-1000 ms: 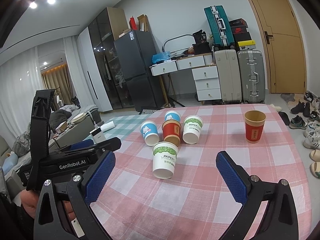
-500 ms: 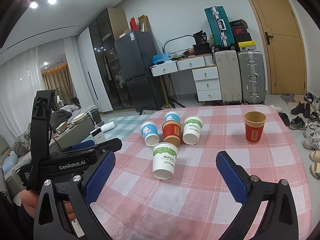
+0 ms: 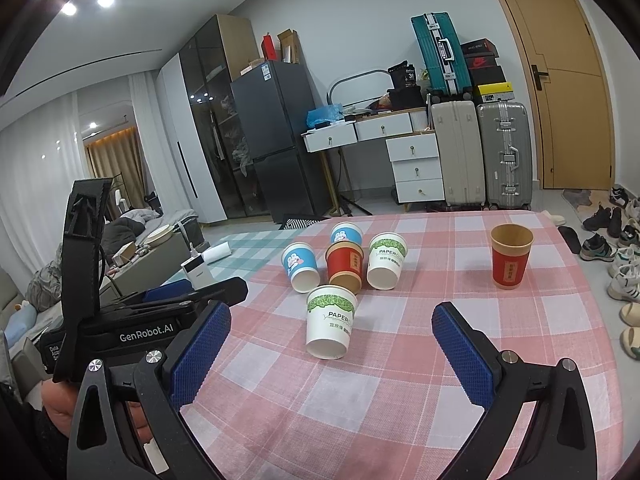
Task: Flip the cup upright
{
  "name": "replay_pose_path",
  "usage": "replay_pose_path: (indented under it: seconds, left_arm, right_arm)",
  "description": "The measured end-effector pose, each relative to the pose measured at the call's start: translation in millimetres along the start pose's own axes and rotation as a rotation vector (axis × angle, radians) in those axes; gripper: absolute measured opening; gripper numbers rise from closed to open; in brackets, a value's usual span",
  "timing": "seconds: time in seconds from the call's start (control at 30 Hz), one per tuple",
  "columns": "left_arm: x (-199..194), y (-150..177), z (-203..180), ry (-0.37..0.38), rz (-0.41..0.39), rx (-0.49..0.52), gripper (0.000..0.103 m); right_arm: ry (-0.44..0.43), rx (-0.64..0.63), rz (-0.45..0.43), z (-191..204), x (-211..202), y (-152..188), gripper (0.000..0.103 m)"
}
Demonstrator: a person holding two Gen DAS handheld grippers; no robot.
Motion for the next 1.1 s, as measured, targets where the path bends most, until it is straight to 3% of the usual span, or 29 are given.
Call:
replay_pose_path:
  seconds: [0.43, 0.97, 1.03, 1.1]
  left_arm:
    - [12.6, 2.3, -3.3, 0.019, 0.028, -0.001, 0.102]
    - [181.1, 19.1, 21.6, 0.029, 0.298, -0.047, 0.102]
    - [201.7, 21.7, 24.4, 0.018, 0.330, -0.040, 0.098]
    - [218.0, 25.4, 29.0, 0.014, 0.382, -0.065, 0.078]
  right_arm:
    - [0.018, 0.020, 0.013, -16.9, 12.0, 3.1, 0.103]
    - [0.010, 0.118, 0.103, -74.1, 73.2, 21.2, 0.103]
    - [0.003, 0.129, 0.108, -76.2, 76.2, 23.1, 0.103]
    - [-0.002, 0.137, 0.114, -75.9, 79.2, 25.2, 0.103]
Point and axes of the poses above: each gripper's, at about its wrist camera, not at the fingertips, and x roughly the way its jaws point, z to its left, y to its underside, the point moved 5 cm from there along x, roughly the way its jaws point, and after that the axes turned 9 degrees about y, right-handed, at the moved point
